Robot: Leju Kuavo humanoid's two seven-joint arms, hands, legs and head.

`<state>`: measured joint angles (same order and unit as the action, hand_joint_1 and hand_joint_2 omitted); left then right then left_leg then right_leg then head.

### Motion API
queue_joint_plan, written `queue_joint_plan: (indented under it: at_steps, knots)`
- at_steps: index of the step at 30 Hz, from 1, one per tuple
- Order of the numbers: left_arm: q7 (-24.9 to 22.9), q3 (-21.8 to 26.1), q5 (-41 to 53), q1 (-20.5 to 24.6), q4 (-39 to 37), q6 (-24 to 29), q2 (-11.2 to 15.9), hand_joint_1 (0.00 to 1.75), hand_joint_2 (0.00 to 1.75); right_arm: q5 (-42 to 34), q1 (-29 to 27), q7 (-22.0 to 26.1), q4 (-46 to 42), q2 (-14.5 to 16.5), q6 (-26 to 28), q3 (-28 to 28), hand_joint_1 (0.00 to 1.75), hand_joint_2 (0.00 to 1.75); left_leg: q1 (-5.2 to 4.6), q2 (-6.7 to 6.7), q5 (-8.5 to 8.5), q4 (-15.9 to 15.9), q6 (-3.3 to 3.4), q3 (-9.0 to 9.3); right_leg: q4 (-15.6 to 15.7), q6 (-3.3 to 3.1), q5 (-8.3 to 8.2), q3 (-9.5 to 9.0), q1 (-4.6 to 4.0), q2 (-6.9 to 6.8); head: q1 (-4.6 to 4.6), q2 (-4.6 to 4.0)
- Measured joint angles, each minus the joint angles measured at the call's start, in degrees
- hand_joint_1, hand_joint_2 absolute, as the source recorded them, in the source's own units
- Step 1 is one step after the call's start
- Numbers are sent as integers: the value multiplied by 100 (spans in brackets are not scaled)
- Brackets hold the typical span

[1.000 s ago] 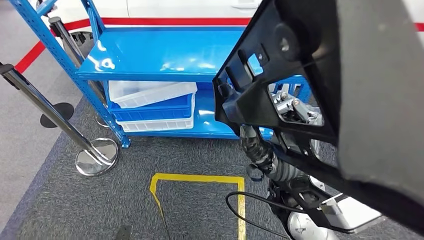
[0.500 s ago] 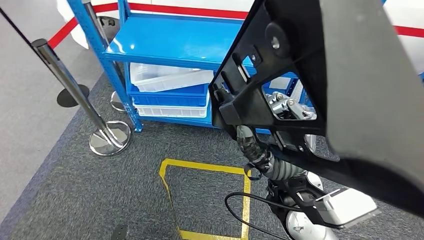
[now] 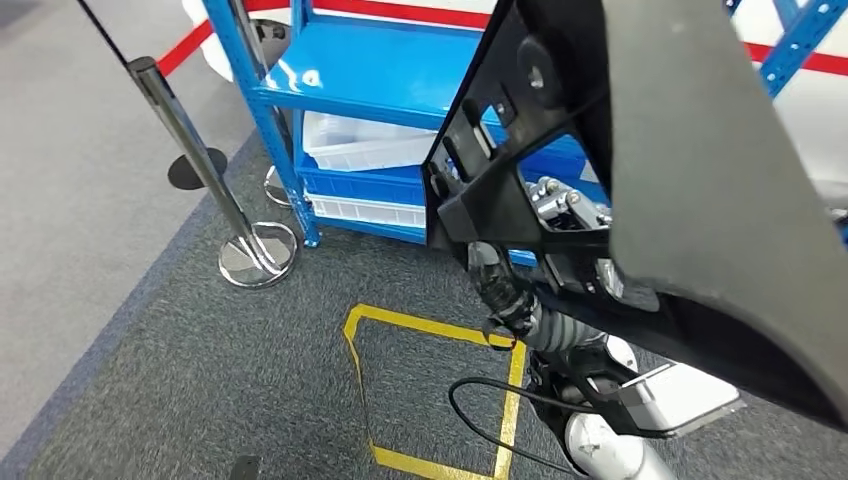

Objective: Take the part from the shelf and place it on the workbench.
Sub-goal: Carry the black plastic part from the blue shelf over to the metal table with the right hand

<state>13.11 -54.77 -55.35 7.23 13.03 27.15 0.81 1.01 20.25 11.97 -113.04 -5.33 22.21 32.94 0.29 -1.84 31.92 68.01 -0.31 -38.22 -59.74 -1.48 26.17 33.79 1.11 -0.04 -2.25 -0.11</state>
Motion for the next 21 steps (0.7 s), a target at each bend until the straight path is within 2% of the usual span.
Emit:
queue_joint_plan:
  at_steps: [1,2,3,4,6,8,9,11,13,15,16,17,18,19,20,21]
  knots:
    - [-5,0,0,2,0,0,-1,0,175,0,2,0,2,0,-1,0,175,175,33,51,103,311,-39,-170,0,-7,0,0,-5,-69,-8,0]
    - [-7,0,-1,0,0,0,-1,0,175,0,1,-1,5,0,-1,0,175,175,63,80,128,503,-74,-281,-1,-5,3,1,-7,-134,-8,0]
    - [-9,0,-1,-2,0,0,-1,0,175,0,2,-1,8,0,-2,0,175,175,90,101,48,498,-105,-292,-5,0,9,0,-6,-196,-9,0]
    - [-10,0,-2,-5,0,0,0,0,175,0,3,-1,10,0,-2,0,175,175,115,133,-115,300,-129,-201,-11,10,16,-2,-2,-254,-10,0]
    - [-13,-1,-1,1,0,0,1,0,175,0,10,-1,10,0,-3,0,175,175,123,302,-454,-406,-157,151,-31,53,38,-7,0,-363,-10,0]
    - [-14,-3,1,22,-1,0,2,0,175,2,25,-2,10,0,2,0,175,175,68,416,-572,-837,-98,340,-40,124,46,-4,-5,-456,-7,0]
    - [-15,-4,2,26,-1,0,2,0,175,8,29,-3,11,0,9,0,175,175,30,403,-561,-877,-51,336,-31,160,40,-2,-7,-498,-6,0]
    - [-15,-4,1,8,-3,1,9,0,175,35,33,-5,11,-1,25,1,175,175,22,301,-603,-906,40,309,-18,228,36,-1,7,-552,-5,0]
    - [-15,-4,0,-12,-4,2,12,0,175,67,29,-11,14,-2,34,1,175,175,30,211,-654,-964,124,317,-212,264,197,80,26,-404,2,0]
    - [-15,-5,0,-6,-4,3,10,0,175,83,17,-14,17,-6,38,1,175,175,22,113,-688,-993,195,315,-807,249,546,336,18,-166,20,0]
    - [-14,-5,0,3,-4,2,11,0,175,85,7,-14,20,-10,37,1,175,175,9,55,-694,-990,215,308,-1157,231,697,493,5,-102,28,0]
    - [-12,-6,-4,6,-4,1,13,0,175,87,-4,-15,25,-14,37,1,175,175,-5,-12,-697,-985,227,303,-1410,217,770,606,-7,-65,30,0]
    - [-9,-7,-13,7,-4,-1,13,0,175,98,-14,-18,30,-18,38,1,175,175,-17,-85,-698,-974,231,298,-1486,204,737,638,-13,-41,30,0]
    - [-5,-7,-24,5,-4,-3,13,0,175,126,-18,-24,36,-22,42,1,175,175,-25,-161,-696,-956,230,293,-1357,192,607,573,-14,-15,30,0]
    - [-2,-7,-35,1,-4,-4,11,0,175,163,-19,-33,39,-23,48,2,175,175,-27,-237,-691,-931,227,286,-1057,178,413,425,-11,42,31,0]
    - [1,-7,-44,-1,-4,-3,7,0,175,209,-20,-42,40,-24,55,2,175,175,-24,-310,-684,-904,218,271,-724,162,266,263,-1,175,31,0]
